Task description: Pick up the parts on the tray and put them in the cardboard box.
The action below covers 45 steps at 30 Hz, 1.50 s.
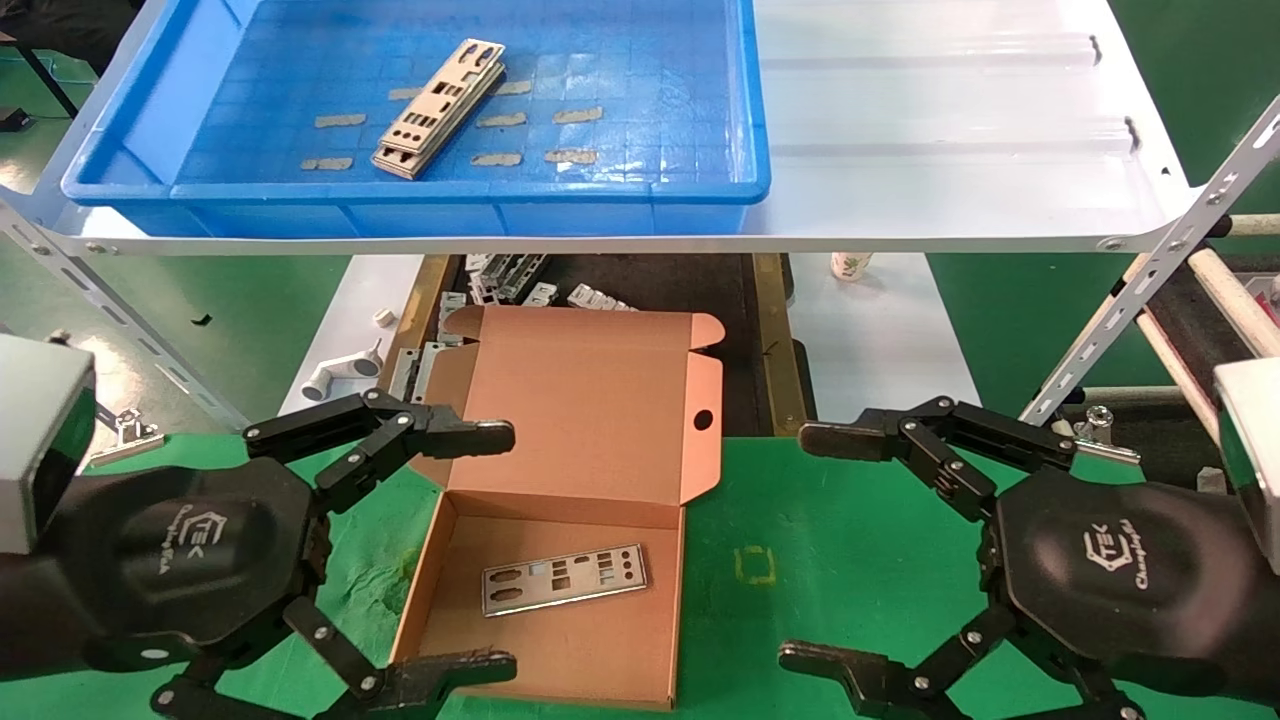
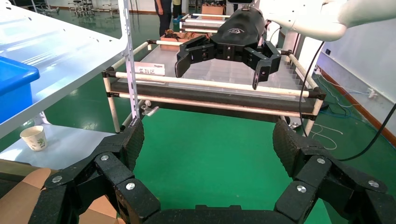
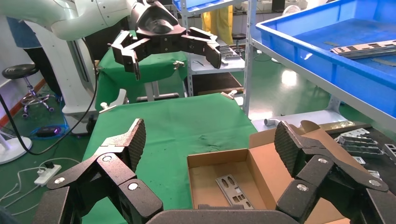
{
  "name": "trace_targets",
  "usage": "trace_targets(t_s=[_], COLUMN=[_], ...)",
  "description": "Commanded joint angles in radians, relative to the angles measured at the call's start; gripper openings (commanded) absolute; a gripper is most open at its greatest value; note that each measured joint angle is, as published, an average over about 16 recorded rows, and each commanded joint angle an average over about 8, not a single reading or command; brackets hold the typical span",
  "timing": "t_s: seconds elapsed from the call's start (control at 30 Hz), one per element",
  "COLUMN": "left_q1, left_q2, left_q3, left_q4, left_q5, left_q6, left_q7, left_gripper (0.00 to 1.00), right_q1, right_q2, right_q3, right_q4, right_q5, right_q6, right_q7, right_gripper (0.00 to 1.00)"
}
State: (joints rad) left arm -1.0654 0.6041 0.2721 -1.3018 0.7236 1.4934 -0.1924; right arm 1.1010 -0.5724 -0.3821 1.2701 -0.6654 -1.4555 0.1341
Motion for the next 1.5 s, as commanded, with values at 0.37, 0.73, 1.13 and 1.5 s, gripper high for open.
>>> trace_targets(t_s=[0.37,0.73,1.13,1.5], left_q1=[-0.007,-0.010,-0.011,-0.011], left_q2=[0.006,0.008,0.008,0.009], left_q3=[0.006,0.008,0.009,0.010], left_q4=[0.015,0.020,0.022,0.023], left_q5=[0.006,0.007,0.008,0.008], left_q6=[0.001,0.002,0.003,0.003], left_q7=[0.005,0.007,0.007,0.008], left_gripper=[1.00,1.00,1.00,1.00], right_q1=[0.000,0.000,0.000,0.000], right_q2=[0.000,0.000,0.000,0.000], right_q3=[0.000,0.000,0.000,0.000], right_q4=[0.000,0.000,0.000,0.000], right_q5=[0.000,0.000,0.000,0.000], right_q6=[0.000,0.000,0.000,0.000], right_q7=[0.000,0.000,0.000,0.000], right_gripper=[1.00,1.00,1.00,1.00])
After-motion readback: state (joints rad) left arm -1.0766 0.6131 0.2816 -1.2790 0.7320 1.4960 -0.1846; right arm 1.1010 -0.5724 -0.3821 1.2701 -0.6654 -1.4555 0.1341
